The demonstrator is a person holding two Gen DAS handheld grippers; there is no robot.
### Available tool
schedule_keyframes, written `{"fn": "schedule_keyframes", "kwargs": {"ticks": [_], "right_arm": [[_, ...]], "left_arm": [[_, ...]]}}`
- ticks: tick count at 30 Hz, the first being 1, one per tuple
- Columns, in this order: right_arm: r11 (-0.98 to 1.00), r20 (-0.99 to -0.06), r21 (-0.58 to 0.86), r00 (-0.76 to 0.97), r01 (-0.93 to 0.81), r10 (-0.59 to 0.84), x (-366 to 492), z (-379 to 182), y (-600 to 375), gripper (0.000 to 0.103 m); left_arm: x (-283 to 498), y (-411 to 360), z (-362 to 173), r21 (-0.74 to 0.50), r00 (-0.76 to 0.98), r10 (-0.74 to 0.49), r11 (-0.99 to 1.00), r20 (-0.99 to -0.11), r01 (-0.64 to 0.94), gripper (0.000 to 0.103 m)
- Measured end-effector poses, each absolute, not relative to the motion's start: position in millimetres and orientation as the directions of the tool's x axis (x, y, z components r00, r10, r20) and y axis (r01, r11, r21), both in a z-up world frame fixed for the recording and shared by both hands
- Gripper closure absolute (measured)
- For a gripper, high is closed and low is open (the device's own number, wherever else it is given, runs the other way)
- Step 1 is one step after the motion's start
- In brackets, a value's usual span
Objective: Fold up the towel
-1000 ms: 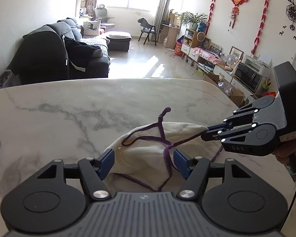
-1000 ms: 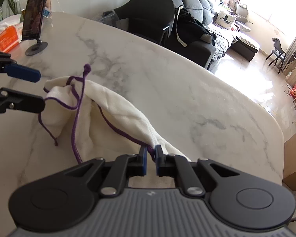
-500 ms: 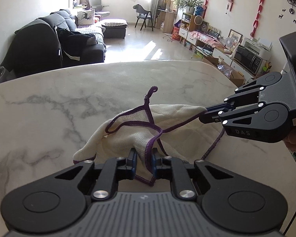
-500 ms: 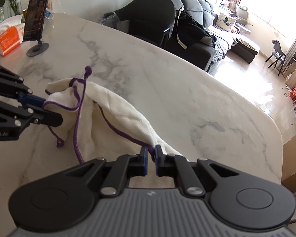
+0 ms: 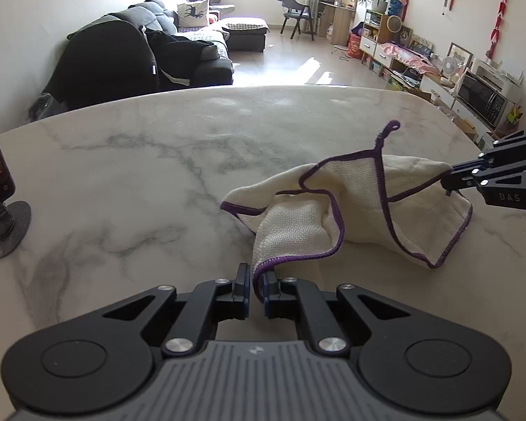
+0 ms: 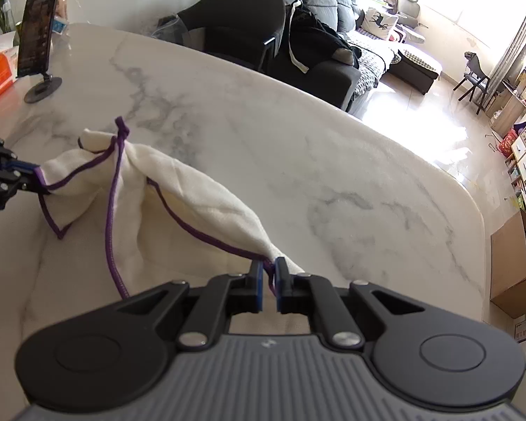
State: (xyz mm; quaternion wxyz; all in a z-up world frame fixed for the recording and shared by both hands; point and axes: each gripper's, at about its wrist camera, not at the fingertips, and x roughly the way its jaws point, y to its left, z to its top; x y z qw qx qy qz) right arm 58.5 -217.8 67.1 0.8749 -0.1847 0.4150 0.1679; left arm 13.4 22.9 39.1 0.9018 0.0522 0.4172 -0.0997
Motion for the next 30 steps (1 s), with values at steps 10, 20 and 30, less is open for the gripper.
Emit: {"fn": "schedule_keyframes", "kwargs": {"ticks": [10,20,30], "right_arm": [[0.841,-0.79,-0.213,0.594,-0.498,0.152,53.9,74.6,-207.6,0.071],[0.787,-0.795,-0.217,0.572,-0.578,0.201,60.4,81.6,-187.9,0.07],[0.741,-0.801,-0.204,0.544,-0.64,0.249,68.5,78.5,-173.1,0.07]], "left_arm": [[1.6,12.9,66.2,0.09,0.683,-0.108,0.964,-0.722,0.248,0.027],[2.5,-9.0,94.5,-0.091,0.658,-0.293,0.942,-0.693,0.323,0.027],[28.4,-36.6,84.2,-0.174,0.604,-0.334,0.935,-0.724,0.309,0.043]]}}
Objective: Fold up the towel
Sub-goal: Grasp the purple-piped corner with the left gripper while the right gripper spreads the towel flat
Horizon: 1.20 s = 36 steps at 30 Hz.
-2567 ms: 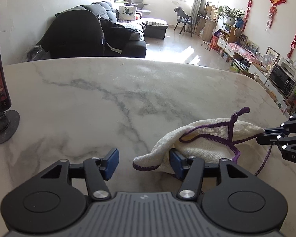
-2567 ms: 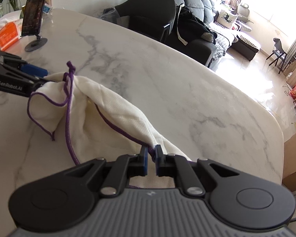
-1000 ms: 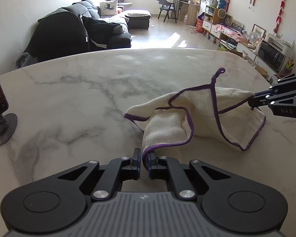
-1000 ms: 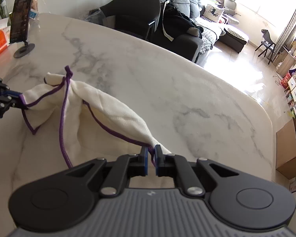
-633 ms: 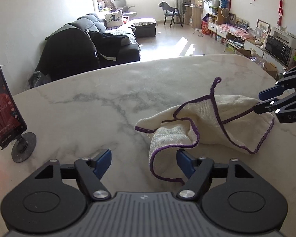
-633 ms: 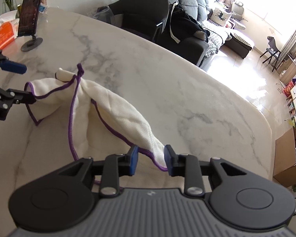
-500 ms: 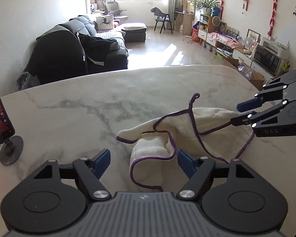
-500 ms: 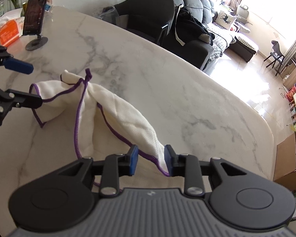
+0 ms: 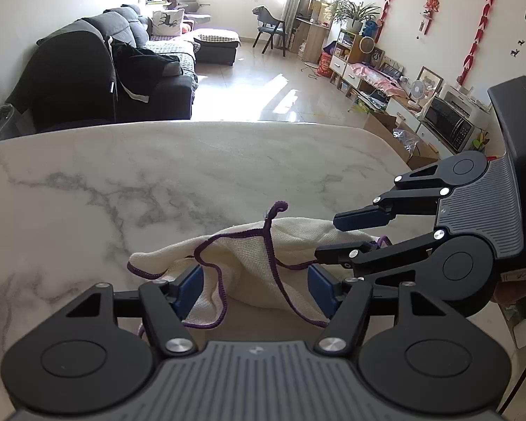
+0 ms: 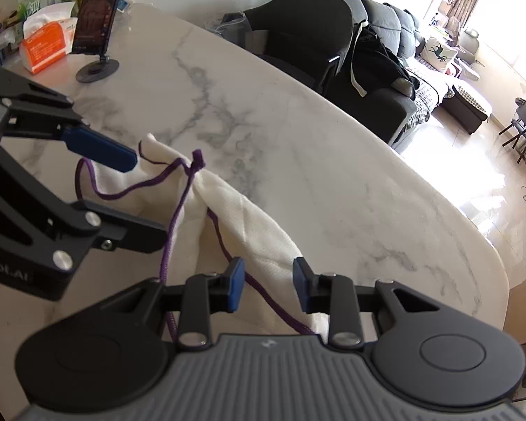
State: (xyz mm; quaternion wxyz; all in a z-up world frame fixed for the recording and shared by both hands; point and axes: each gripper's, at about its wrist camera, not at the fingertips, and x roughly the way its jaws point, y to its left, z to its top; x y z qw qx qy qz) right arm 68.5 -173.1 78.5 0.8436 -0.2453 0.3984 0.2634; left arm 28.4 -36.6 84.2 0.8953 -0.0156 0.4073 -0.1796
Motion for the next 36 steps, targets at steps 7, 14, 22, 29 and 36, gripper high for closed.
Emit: {"fn": "schedule_keyframes", "kwargs": {"ticks": [7,14,22,29,36], "right_arm": [[0.732,-0.804,-0.179,0.527,-0.658,0.277,76.6,72.7,-168.2,0.069],[0.74,-0.813,-0.14,0.503,-0.658,0.293,83.8,64.6,-167.7,0.092],[0.788,-0.795,-0.126,0.536,-0.603,0.283,86.9,67.7,-177.9,0.099],[0.827,-0.795,-0.128,0.556,-0.547,0.244,88.6,72.0,-190.1,0.099],[0.858,-0.807,-0.147,0.561,-0.492,0.184,89.2,69.7,-199.3,0.099]], "left_arm": [[43.2,-39.2,72.0,-0.196,0.583,-0.312,0.947,-0.751,0.254,0.067],[46.0,-32.0,57.6,-0.199,0.552,-0.297,0.952,-0.779,0.23,0.097],[36.4,-19.6,51.5,-0.167,0.548,-0.269,0.959,-0.792,0.23,0.098],[23.7,-0.5,44.1,-0.14,0.541,-0.242,0.965,-0.806,0.223,0.098],[14.5,20.8,37.8,-0.131,0.526,-0.223,0.97,-0.82,0.207,0.098]]}}
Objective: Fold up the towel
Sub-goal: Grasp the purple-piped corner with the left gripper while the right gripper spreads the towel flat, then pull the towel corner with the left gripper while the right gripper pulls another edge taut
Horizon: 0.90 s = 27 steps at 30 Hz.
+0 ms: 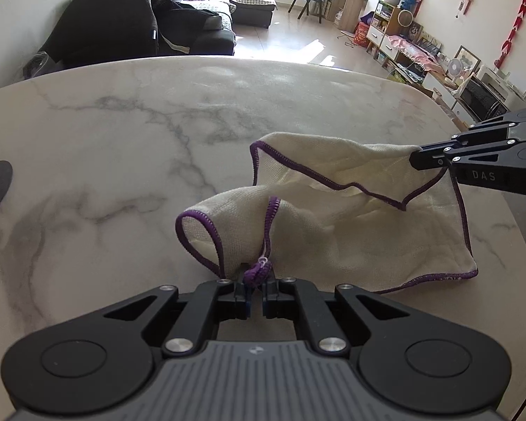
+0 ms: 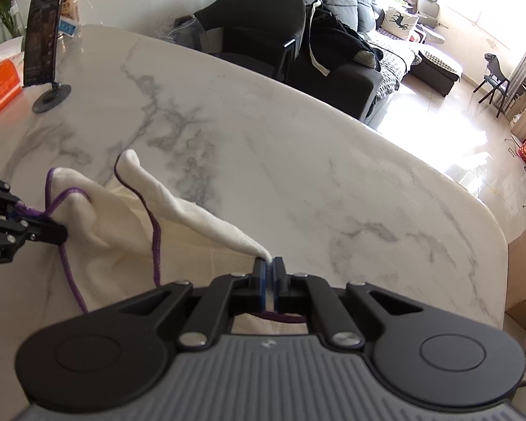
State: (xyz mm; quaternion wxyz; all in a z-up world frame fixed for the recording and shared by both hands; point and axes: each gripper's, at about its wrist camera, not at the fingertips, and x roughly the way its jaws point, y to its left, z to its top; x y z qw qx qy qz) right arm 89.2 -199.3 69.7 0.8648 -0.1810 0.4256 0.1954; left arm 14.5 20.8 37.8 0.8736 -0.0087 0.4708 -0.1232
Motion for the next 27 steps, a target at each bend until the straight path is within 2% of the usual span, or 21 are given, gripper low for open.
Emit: {"fn": "schedule_keyframes", "kwargs": {"ticks": [10,12,13,16,17,18,20,27], "right_arm": [[0.875,-0.815,-0.173,0.565,-0.452,0.13,89.0,66.0,-201.5,0.095],[0.876,-0.809,-0.179,0.574,-0.447,0.128,87.9,67.9,-200.8,0.083],[0.877,-0.801,-0.179,0.583,-0.446,0.133,86.4,70.2,-199.9,0.082],[0.875,-0.782,-0.175,0.604,-0.452,0.156,81.8,79.1,-196.6,0.079],[0.872,-0.775,-0.176,0.611,-0.457,0.164,79.8,82.4,-194.6,0.077],[0.868,-0.77,-0.176,0.614,-0.464,0.173,77.8,85.0,-192.8,0.075],[0.855,-0.763,-0.162,0.612,-0.493,0.208,73.0,90.0,-188.1,0.075],[0.812,-0.784,-0.105,0.55,-0.575,0.288,66.9,84.9,-170.5,0.075]], "left_arm": [[-2.8,28.7,40.0,-0.133,0.516,-0.244,0.961,-0.821,0.243,0.098],[-5.5,29.6,39.8,-0.128,0.513,-0.244,0.959,-0.823,0.252,0.098],[-7.1,28.6,40.0,-0.114,0.512,-0.24,0.958,-0.825,0.265,0.097],[-9.5,26.7,40.6,-0.085,0.516,-0.228,0.955,-0.826,0.285,0.089],[-10.1,26.8,41.4,-0.081,0.517,-0.225,0.955,-0.825,0.286,0.081],[-11.1,27.2,42.1,-0.08,0.522,-0.225,0.955,-0.823,0.285,0.066],[-13.1,27.9,45.0,-0.079,0.542,-0.226,0.957,-0.809,0.28,0.055],[-11.6,24.7,50.4,-0.095,0.561,-0.235,0.959,-0.794,0.266,0.055]]}}
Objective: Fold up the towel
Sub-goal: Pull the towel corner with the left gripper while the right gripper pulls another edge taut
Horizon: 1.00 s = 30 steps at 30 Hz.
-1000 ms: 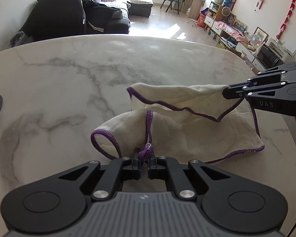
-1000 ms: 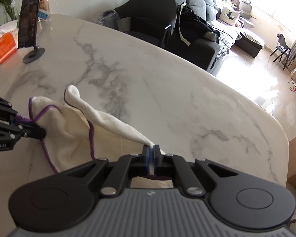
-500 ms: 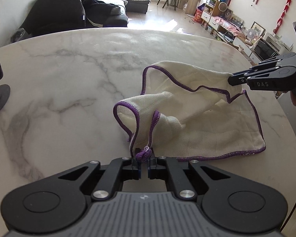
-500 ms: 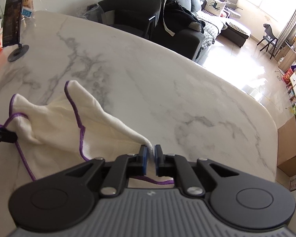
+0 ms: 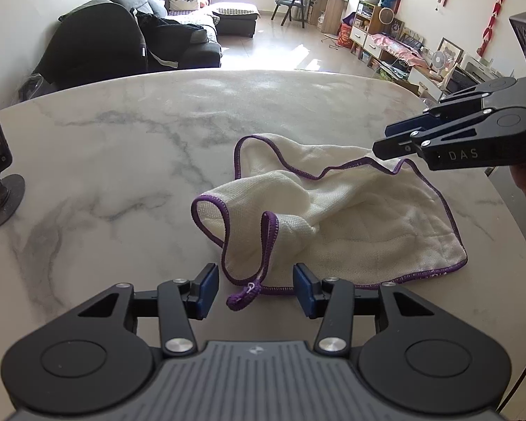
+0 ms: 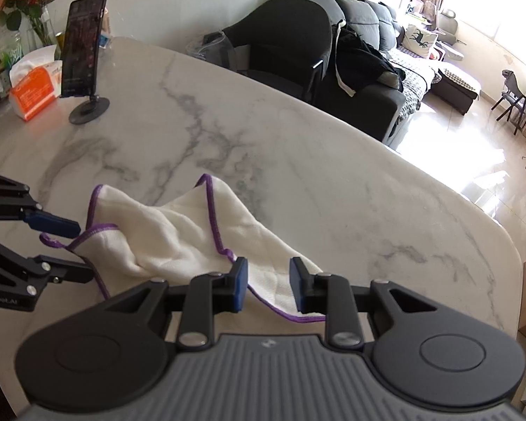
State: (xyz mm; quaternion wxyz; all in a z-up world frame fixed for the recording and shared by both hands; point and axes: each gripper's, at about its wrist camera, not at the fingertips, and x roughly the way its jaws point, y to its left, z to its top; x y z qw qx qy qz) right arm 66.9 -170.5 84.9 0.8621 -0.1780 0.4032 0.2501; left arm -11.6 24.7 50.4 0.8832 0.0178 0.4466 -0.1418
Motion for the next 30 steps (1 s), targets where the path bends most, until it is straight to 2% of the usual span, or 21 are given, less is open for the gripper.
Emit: {"fn": "schedule_keyframes", "kwargs": {"ticks": [4,7,8,9,11,30], "right_arm": [[0.794,-0.802,-0.1,0.521,-0.6,0.293,67.1,75.0,-161.2,0.075],[0.788,-0.812,-0.1,0.507,-0.608,0.288,71.2,68.2,-156.5,0.076],[0.787,-0.814,-0.102,0.506,-0.609,0.286,71.8,66.7,-155.8,0.079],[0.786,-0.816,-0.105,0.505,-0.61,0.283,72.8,65.1,-155.0,0.085],[0.784,-0.821,-0.11,0.5,-0.611,0.275,75.5,62.1,-153.4,0.099],[0.896,-0.73,-0.154,0.66,-0.415,0.18,118.1,95.5,-193.4,0.1]], "left_arm": [[-5.7,25.5,45.1,-0.118,0.545,-0.235,0.964,-0.805,0.24,0.062],[-3.7,25.5,41.1,-0.123,0.534,-0.235,0.964,-0.812,0.237,0.077],[-3.5,25.7,39.8,-0.126,0.532,-0.238,0.963,-0.813,0.238,0.087],[-3.2,26.2,38.8,-0.129,0.529,-0.24,0.963,-0.814,0.238,0.09],[-3.0,27.4,37.8,-0.135,0.527,-0.245,0.962,-0.814,0.239,0.091],[-6.4,31.8,34.1,-0.117,0.508,-0.25,0.953,-0.825,0.278,0.091]]}}
